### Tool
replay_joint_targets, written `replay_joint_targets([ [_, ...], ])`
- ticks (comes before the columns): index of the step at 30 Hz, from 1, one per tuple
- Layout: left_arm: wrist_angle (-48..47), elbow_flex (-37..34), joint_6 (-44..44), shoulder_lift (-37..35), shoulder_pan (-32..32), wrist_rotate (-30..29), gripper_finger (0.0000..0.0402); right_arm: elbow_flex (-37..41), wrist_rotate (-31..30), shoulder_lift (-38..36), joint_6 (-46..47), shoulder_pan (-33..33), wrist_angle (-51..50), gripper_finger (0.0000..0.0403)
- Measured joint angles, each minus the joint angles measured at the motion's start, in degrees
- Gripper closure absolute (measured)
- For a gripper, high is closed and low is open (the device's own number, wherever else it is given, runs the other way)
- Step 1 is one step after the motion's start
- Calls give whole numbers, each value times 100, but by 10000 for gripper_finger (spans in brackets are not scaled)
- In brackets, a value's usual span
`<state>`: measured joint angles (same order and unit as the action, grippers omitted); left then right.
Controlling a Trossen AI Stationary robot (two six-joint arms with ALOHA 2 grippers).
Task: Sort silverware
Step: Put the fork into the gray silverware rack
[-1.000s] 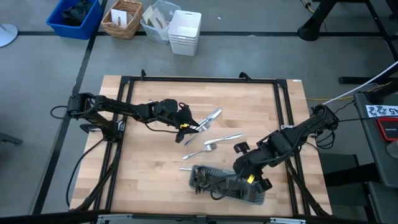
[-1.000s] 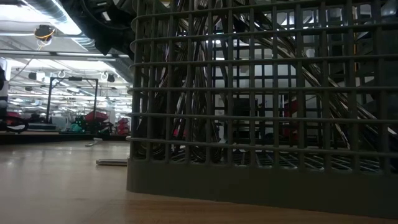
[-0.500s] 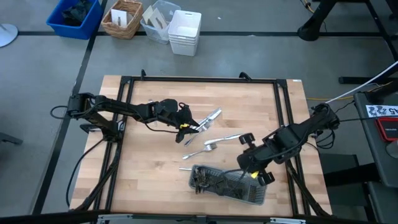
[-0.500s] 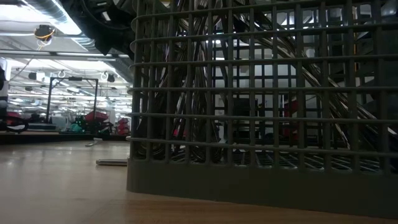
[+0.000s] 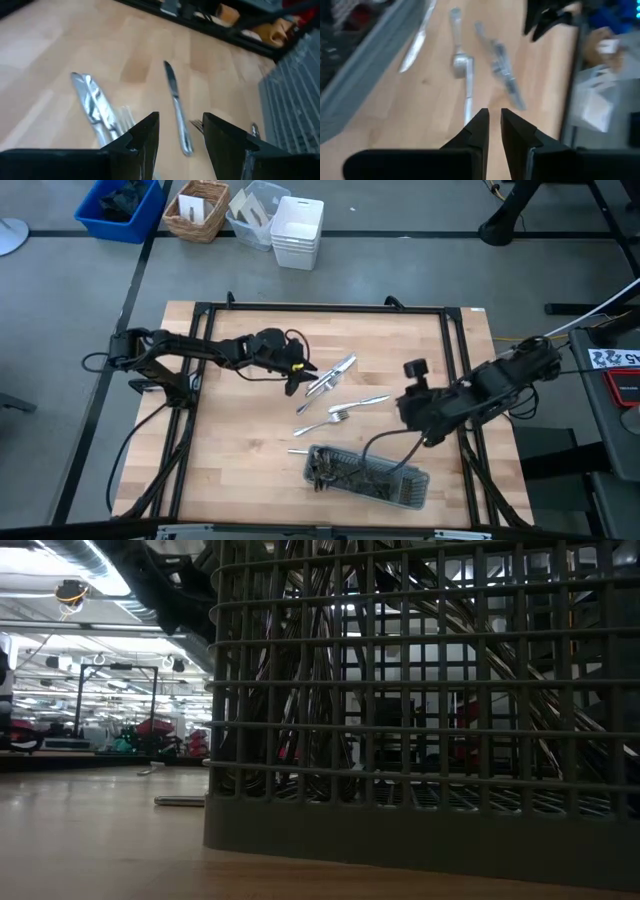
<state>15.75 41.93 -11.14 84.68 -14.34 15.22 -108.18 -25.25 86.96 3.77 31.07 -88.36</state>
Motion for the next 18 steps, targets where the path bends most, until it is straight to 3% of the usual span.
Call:
replay_joint_targets([
  [3,53,0,4,0,-186,-26,259,0,-382,-175,-38,-81,138,352],
  [9,111,0,297,151,-301,-179,259,0,-372,-485,-434,-542,713,352],
  [12,34,2,671,237,-168,75,259,0,-15,-507,-759,-894,1053,352],
  [18,-484,2,1286,217,307,648,259,222,1249,-513,-1334,-1694,1732,352],
])
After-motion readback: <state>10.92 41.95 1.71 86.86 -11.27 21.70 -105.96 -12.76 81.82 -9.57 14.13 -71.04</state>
